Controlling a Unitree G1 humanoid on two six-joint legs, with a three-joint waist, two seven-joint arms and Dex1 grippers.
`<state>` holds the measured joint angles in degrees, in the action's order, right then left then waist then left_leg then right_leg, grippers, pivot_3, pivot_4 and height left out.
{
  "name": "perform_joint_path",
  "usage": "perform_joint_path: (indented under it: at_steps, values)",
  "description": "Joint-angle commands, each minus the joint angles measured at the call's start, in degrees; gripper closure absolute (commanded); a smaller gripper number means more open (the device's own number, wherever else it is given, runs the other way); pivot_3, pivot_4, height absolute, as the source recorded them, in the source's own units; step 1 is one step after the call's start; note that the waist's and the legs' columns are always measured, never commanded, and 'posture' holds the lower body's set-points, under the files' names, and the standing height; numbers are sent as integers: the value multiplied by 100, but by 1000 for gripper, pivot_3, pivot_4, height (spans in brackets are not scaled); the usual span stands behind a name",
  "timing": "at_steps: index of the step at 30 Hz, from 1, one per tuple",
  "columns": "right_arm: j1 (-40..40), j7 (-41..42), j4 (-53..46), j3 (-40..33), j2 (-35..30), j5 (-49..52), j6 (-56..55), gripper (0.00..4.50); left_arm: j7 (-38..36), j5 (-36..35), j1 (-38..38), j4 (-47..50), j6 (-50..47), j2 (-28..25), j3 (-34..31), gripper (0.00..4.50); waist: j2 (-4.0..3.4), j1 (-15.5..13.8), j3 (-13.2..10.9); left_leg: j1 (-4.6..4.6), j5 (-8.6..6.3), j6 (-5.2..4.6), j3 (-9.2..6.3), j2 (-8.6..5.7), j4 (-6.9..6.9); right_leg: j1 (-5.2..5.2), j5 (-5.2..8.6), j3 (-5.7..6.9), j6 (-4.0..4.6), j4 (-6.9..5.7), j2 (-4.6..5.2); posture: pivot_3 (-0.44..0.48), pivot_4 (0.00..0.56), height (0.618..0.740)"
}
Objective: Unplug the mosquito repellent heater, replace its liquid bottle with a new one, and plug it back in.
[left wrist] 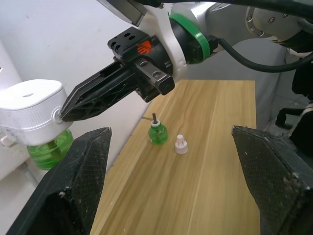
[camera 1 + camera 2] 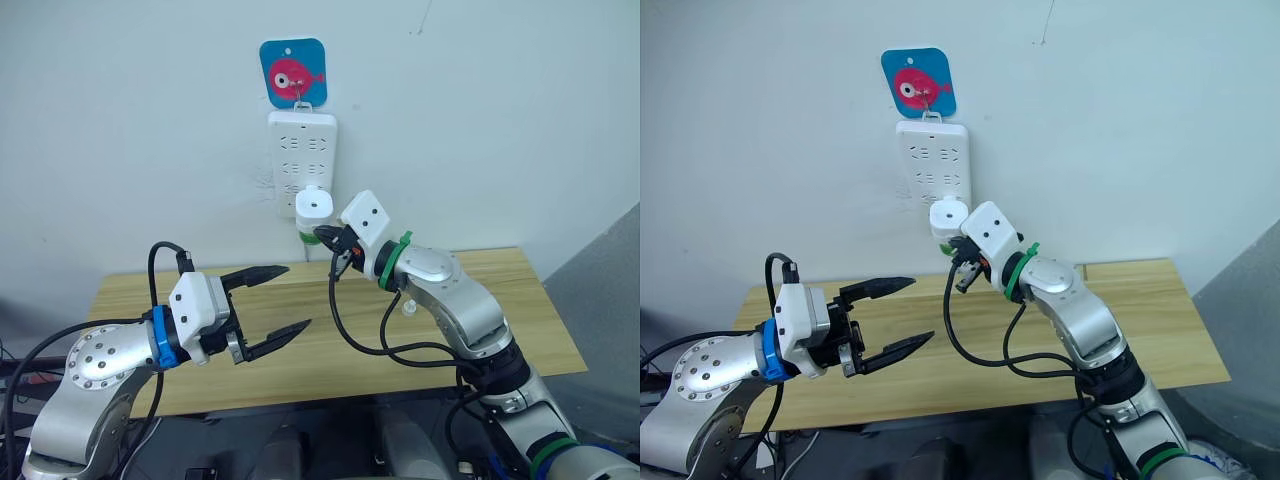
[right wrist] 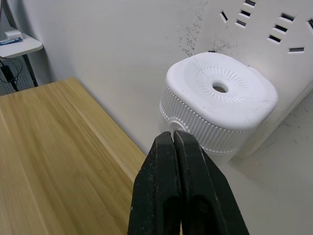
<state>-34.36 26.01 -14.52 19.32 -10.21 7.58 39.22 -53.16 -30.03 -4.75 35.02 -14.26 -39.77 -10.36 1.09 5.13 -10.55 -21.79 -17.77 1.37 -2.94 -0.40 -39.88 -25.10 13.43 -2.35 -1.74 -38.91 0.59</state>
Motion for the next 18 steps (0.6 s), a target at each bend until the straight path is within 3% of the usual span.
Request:
perform_joint_path:
  at_steps: [1, 9, 18]
  values:
    - [-129, -267, -34, -181, 20, -210, -102, 4438, 22, 22, 50, 22, 91, -27, 19, 343, 0, -1, 0, 0, 0, 0, 0, 0, 0, 0, 0, 0, 0, 0, 0, -109, 148, 730]
    - [-77, -409, -88, -252, 116, -235, -14, 4438, 50, 38, 137, -57, 81, -20, 68, 343, 0, -3, 0, 1, 3, 1, 0, 0, -4, 3, 0, 1, 0, -1, -5, -112, 149, 730]
    - [340, 801, -1448, -334, -740, 768, 590, 4438, 61, 171, 162, -360, 253, 15, -8, 343, 0, -4, 0, -3, 1, -1, -2, 1, 0, -1, 0, 3, 0, 3, -5, -120, 136, 730]
